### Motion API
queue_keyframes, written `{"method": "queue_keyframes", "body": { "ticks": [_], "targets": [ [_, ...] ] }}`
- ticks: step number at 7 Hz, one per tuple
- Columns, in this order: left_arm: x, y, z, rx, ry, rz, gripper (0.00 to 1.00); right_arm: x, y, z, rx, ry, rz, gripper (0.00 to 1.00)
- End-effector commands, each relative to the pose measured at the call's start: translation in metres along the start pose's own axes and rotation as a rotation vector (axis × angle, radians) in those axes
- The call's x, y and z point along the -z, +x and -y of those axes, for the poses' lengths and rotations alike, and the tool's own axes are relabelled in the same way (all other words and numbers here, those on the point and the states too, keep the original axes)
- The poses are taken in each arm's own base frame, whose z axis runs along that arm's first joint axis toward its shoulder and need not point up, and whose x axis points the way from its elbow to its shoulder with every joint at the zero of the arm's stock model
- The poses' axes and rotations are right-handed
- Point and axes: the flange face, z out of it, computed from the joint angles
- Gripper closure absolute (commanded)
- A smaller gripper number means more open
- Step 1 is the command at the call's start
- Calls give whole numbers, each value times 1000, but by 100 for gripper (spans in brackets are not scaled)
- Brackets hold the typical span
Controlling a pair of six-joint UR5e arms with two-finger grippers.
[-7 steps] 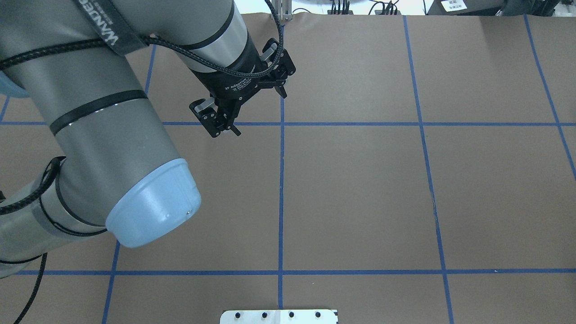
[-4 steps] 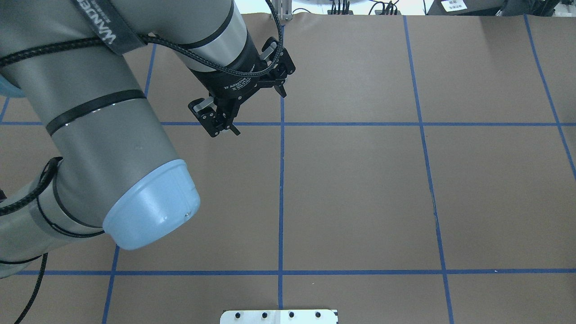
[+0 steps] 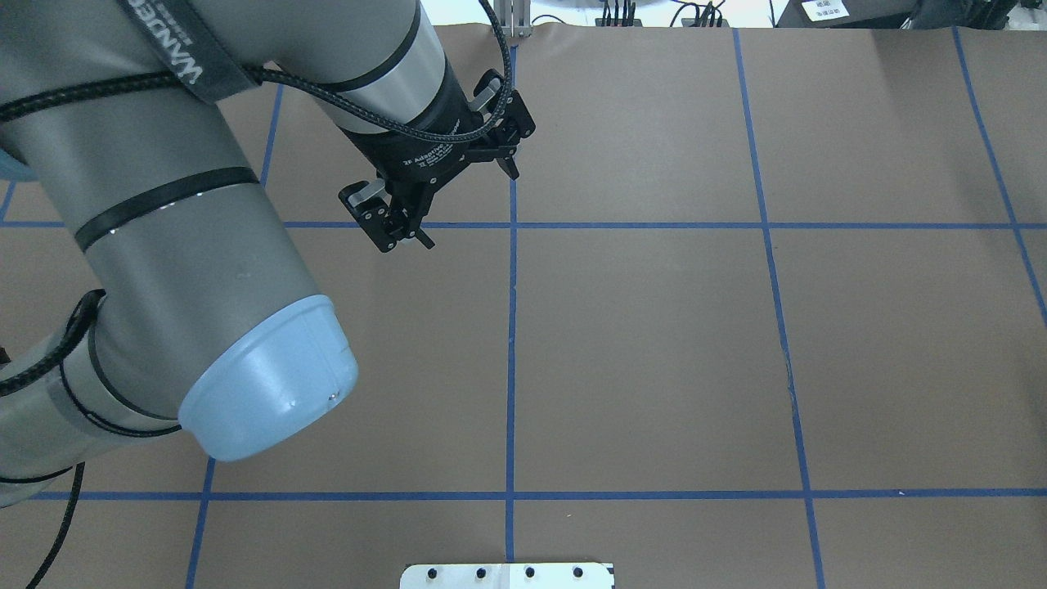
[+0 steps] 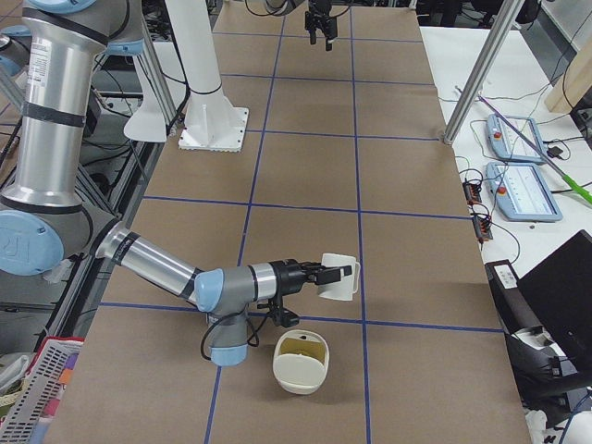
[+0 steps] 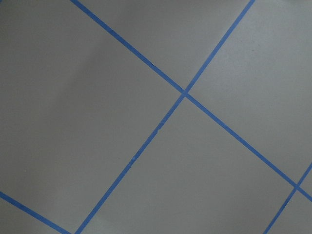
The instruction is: Left arm hands cup to right arm to dump lemon
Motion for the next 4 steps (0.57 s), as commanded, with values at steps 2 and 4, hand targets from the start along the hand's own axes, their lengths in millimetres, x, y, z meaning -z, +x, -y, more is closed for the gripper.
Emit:
{"method": "queue_keyframes", "body": {
  "ticks": [2, 4],
  "targets": [
    [0, -2, 1, 2, 4, 10, 0, -123, 30, -61, 387, 19, -40, 88],
    [0, -1, 7, 6, 13, 12, 0, -225, 49, -129, 822, 84, -62, 89]
  ]
}}
